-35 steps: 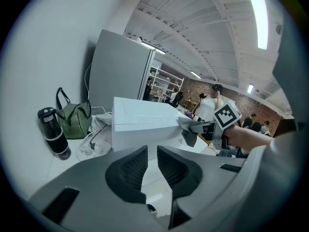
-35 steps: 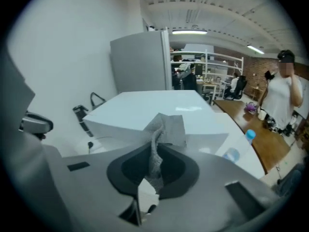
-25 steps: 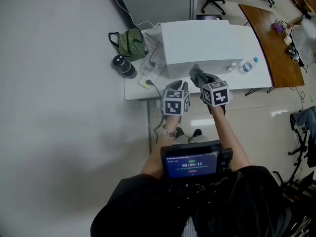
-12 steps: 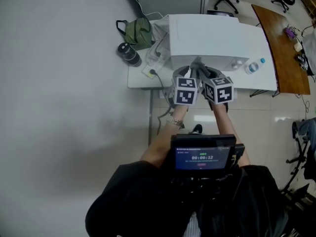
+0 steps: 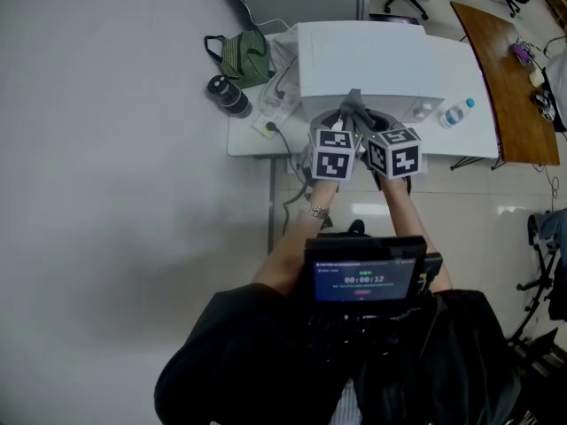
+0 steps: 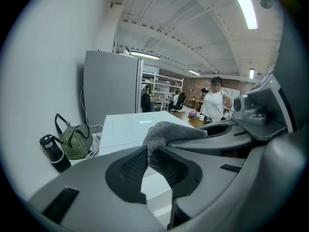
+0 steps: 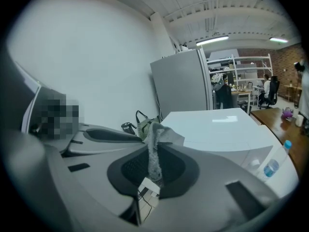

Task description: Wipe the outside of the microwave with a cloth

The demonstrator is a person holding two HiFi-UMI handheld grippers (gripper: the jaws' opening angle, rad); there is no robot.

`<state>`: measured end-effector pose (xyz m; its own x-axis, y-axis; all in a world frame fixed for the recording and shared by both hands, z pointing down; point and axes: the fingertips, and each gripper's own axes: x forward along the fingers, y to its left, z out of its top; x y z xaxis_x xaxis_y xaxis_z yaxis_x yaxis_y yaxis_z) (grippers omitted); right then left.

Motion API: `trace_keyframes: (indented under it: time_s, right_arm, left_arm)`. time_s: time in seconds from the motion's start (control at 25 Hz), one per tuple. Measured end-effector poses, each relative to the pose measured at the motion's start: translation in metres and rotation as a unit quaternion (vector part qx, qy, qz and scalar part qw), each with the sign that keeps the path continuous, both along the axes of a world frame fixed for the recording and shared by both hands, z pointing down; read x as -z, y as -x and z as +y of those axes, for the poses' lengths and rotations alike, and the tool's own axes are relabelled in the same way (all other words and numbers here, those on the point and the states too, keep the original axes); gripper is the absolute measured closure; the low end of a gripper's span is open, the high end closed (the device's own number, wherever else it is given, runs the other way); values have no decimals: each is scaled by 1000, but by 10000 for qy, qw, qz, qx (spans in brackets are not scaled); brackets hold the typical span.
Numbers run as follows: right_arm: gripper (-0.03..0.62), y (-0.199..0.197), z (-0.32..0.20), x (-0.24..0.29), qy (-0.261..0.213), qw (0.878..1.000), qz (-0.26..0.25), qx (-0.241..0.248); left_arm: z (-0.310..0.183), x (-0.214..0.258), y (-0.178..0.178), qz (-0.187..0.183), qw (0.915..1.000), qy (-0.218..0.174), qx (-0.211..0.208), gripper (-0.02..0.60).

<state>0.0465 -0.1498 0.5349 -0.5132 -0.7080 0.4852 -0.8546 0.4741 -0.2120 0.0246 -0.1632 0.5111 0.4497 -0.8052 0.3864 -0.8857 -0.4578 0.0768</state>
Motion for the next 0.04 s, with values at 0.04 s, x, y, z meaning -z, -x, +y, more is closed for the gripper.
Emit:
trace_keyframes:
  time_s: [0.04]
  right_arm:
    - [560, 0, -1, 0, 4, 10000, -26, 11]
  left_arm:
    - [-1, 0, -1, -4, 10000, 8, 2, 532]
